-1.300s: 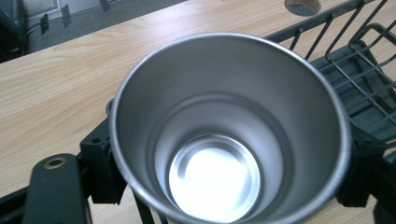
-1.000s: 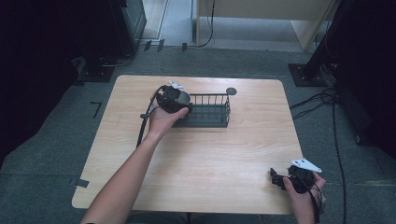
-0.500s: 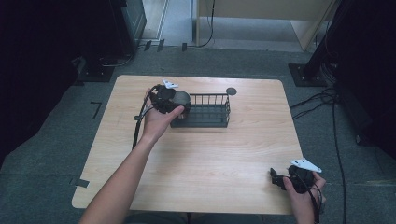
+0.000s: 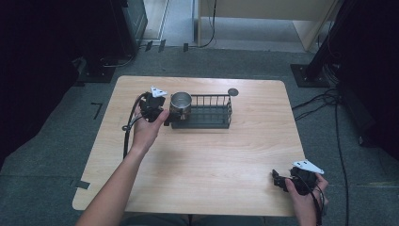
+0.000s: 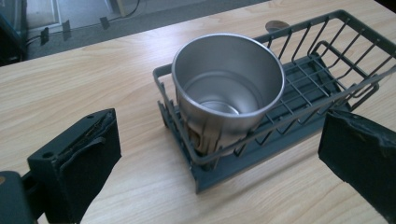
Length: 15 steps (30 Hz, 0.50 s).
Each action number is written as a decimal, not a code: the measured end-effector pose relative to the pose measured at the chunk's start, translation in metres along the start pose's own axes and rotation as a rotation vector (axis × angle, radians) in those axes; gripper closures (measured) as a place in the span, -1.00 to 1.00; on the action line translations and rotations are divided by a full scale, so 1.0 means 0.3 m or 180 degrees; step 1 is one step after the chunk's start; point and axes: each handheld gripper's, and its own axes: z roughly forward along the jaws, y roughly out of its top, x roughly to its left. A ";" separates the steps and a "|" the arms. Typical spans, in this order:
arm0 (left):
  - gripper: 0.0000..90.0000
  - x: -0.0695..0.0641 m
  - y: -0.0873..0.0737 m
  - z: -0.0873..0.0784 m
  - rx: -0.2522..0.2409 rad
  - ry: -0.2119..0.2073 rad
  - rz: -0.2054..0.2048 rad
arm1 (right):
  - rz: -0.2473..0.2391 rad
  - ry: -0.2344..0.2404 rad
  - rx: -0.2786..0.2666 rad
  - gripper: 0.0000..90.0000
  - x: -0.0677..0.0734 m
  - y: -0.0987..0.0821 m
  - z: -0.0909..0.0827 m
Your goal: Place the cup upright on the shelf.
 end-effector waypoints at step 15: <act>-1.00 0.039 -0.127 -0.076 -0.0021 0.0050 -0.0083 | 0.0000 0.0000 0.0000 -1.00 0.000 0.000 0.000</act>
